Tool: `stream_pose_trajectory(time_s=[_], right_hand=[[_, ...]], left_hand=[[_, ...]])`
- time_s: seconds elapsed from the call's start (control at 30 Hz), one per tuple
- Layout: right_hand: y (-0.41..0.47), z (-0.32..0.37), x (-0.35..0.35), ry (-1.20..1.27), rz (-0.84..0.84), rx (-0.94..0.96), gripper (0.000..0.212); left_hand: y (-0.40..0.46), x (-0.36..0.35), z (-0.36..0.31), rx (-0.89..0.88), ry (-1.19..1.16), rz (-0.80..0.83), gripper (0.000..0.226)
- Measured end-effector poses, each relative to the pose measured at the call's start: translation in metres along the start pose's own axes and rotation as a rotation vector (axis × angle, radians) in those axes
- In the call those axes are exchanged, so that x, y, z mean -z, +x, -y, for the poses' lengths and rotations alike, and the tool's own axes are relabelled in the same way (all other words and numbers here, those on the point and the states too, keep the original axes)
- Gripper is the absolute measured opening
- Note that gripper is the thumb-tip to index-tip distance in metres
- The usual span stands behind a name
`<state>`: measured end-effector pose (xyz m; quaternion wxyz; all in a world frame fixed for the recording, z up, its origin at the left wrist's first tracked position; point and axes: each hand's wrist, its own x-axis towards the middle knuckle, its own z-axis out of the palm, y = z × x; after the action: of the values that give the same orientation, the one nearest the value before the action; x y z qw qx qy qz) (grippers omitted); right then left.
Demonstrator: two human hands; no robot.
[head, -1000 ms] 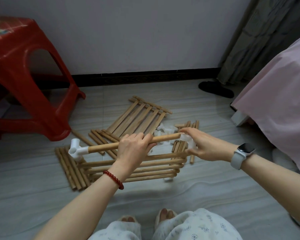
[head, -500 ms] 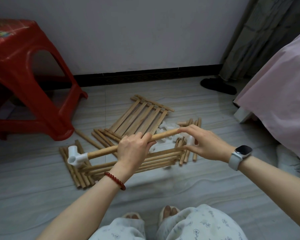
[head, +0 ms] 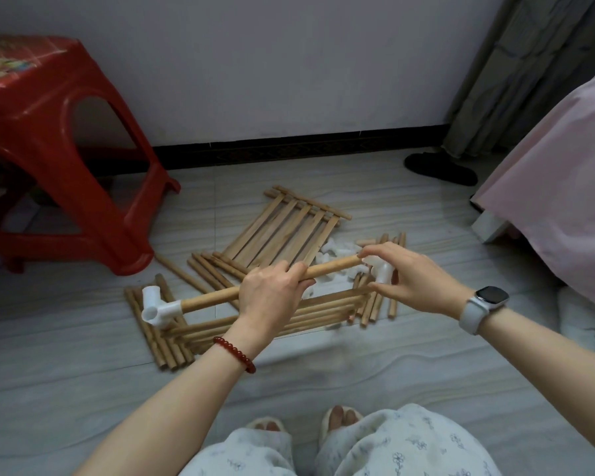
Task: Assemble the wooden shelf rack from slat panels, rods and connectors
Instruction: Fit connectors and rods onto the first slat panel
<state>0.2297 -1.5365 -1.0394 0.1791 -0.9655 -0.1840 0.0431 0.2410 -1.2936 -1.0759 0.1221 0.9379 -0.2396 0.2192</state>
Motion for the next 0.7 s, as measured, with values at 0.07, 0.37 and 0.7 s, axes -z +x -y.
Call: stream_pose_trajectory(time_s=[0.07,0.37,0.7], right_hand=[[0.007,0.005,-0.003,0.244,-0.269,-0.215,0.039],[0.027,-0.010,0.003,0.504,-0.358,-0.502,0.037],[0.030,-0.013,-0.009,0.779,-0.128,-0.523,0.027]], left_hand=[[0.000,-0.001,0.000,-0.001,-0.007,0.006,0.020],[-0.001,0.003,0.004,0.008,-0.027,-0.056,0.019],[0.002,0.004,0.010,0.002,-0.032,-0.052,0.021]])
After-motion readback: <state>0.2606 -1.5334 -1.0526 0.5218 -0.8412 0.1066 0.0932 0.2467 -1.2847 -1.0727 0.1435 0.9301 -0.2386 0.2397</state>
